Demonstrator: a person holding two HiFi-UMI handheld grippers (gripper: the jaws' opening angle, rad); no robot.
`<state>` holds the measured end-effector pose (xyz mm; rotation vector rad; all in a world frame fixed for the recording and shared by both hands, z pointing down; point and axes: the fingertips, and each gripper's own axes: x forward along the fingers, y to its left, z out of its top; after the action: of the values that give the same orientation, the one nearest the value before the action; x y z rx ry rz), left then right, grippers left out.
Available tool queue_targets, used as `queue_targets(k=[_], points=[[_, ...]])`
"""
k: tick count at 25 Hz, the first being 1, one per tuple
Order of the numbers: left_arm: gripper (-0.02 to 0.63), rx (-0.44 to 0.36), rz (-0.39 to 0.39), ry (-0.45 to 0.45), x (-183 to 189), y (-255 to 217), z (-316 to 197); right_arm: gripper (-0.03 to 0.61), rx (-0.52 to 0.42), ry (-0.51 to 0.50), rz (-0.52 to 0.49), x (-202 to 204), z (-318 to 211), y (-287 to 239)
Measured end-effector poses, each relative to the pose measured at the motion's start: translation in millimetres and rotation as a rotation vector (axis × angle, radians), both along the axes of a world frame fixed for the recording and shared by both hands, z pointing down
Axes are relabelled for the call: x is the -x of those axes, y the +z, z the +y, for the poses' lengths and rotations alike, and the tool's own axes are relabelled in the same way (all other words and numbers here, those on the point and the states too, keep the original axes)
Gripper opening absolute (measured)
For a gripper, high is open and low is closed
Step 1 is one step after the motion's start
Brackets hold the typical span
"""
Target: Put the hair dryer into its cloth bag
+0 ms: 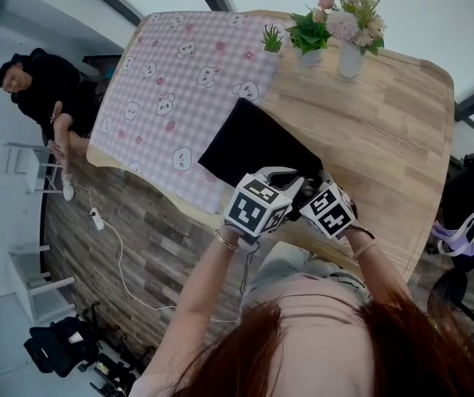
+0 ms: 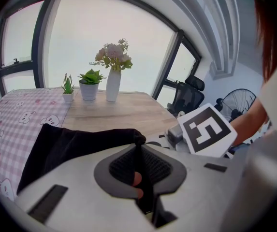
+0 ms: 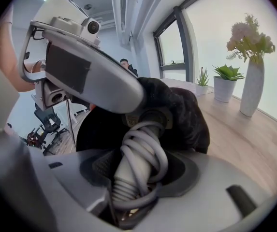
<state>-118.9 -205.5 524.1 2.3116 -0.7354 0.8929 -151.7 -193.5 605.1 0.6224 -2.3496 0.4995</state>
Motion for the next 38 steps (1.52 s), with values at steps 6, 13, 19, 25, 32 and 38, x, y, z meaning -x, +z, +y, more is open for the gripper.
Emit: queue_targets(k=[6,13,19,25,32,38], points=[[0.032,0.025,0.036,-0.007,-2,0,1,0.221,-0.012,-0.011,-0.014,5,-3,0],[0.034,0.032,0.041,-0.003,-2,0,3,0.221,-0.04,-0.019,-0.039,10,-7,2],[0.032,0.039,0.036,0.007,-3,2,2,0.221,-0.054,-0.019,-0.055,16,-14,3],[0.034,0.051,0.039,0.004,-2,4,0,0.221,-0.074,-0.024,-0.071,21,-19,4],[0.033,0.082,0.053,0.006,0,9,-1,0.221,-0.091,-0.026,-0.093,25,-26,4],[0.033,0.128,0.073,-0.01,2,16,0,0.221,-0.102,-0.019,-0.112,28,-32,5]])
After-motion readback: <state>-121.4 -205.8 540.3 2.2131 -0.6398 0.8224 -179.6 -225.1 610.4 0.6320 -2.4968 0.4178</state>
